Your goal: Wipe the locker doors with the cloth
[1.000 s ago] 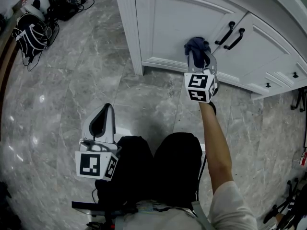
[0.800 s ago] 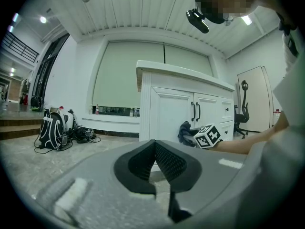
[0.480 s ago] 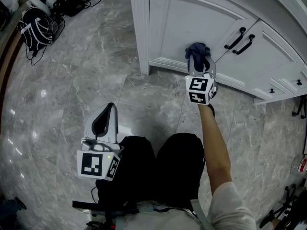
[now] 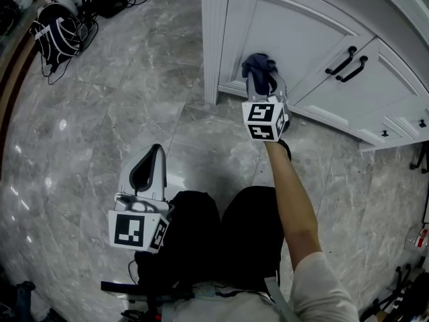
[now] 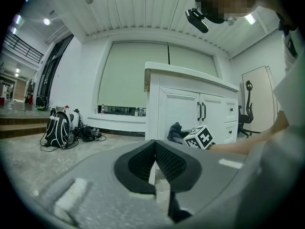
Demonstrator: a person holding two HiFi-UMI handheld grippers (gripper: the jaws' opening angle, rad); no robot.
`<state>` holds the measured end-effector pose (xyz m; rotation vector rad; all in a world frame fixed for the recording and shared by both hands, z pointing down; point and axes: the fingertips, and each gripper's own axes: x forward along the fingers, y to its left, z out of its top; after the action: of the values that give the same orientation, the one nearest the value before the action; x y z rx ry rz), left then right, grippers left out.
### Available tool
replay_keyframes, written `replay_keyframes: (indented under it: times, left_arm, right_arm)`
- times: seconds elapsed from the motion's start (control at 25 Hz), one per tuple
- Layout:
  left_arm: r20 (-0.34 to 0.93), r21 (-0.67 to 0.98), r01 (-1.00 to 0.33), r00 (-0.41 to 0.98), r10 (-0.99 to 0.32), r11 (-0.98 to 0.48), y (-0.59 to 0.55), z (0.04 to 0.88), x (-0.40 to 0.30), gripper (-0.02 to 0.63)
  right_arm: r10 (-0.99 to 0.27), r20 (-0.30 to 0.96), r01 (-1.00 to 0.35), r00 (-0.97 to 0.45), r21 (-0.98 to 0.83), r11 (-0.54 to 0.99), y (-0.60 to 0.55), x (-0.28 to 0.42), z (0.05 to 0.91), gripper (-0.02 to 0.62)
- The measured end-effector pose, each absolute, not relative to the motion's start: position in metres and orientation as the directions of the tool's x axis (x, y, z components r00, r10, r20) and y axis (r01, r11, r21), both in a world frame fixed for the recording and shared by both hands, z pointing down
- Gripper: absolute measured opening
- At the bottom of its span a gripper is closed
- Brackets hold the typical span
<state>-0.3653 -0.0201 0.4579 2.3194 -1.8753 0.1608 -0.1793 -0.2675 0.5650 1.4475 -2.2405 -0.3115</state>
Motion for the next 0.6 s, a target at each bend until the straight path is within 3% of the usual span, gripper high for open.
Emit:
replay_keyframes:
  times: [0.28,0.6]
  left_arm:
    - [0.183,0.055,-0.981,0.195,-0.964,-0.188,-0.016,0.459,-0.380,0.002]
    - [0.182,0.063,-0.981,0.193,-0.964,-0.184,-0.015,0.462,-0.386,0.002]
  right_arm:
    - [-0.881,0.253,-0.769,-0.400,0.430,0.473,-0.269,-0.225,0.563,0.109]
    - [-0.876,0.253,-0.767,-0.410,0.424,0.481,-0.267,-0.231,0.565,0.110]
